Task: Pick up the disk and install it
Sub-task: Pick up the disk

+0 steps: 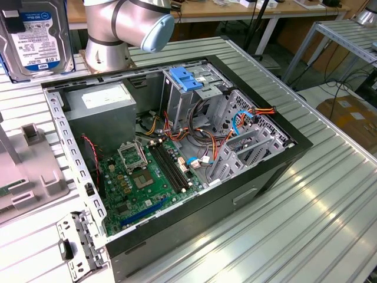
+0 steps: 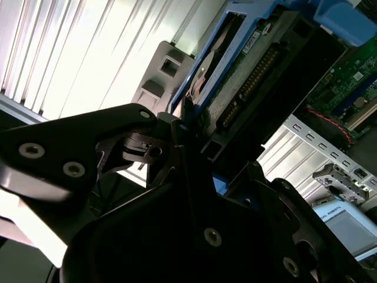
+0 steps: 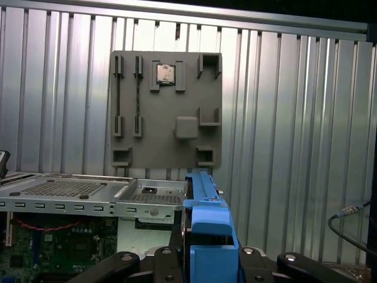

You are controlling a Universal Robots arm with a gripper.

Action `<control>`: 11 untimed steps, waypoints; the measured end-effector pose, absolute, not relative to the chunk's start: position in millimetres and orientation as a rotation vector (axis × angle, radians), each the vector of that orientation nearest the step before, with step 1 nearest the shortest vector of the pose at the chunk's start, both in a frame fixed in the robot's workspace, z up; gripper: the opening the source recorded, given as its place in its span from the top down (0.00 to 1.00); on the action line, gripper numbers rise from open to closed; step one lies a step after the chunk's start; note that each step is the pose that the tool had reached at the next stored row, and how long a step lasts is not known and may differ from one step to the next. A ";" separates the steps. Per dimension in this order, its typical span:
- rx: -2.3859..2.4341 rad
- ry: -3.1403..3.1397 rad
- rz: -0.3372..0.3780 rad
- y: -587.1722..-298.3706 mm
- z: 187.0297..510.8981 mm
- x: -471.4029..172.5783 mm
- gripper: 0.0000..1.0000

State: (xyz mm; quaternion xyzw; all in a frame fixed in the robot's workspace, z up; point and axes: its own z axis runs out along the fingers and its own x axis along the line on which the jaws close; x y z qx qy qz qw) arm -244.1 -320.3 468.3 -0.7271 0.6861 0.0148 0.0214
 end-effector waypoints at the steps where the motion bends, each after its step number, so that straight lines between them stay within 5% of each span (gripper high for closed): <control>1: -2.254 2.127 0.046 -320.9 468.3 -243.5 0.64; 11: -2.254 2.127 0.046 -327.3 467.7 -237.4 0.64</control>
